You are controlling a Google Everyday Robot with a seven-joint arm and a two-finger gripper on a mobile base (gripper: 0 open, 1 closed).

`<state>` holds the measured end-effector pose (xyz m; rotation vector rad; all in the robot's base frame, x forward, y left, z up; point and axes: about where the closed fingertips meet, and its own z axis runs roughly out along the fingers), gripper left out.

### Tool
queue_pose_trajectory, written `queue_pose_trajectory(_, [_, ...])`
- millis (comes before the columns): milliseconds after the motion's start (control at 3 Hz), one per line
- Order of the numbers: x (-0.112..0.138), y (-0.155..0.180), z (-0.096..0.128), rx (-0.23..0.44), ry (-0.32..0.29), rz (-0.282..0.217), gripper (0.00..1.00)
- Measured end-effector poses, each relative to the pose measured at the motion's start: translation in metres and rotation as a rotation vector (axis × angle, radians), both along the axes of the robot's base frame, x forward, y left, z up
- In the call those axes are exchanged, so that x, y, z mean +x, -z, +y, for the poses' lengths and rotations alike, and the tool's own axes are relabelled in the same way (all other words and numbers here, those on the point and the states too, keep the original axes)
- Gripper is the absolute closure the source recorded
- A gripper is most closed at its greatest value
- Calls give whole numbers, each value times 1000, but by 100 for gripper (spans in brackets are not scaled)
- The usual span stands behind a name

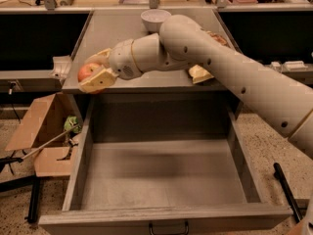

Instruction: Place apple into top drawer

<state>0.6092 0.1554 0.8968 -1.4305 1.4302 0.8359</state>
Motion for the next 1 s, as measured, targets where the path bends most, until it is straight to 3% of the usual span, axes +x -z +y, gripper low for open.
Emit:
queue_pose_trajectory(667, [-10,26,-9,-71,-30,-7,100])
queue_pose_trajectory(1000, [-35,58,-34,-148,-46,-9,100])
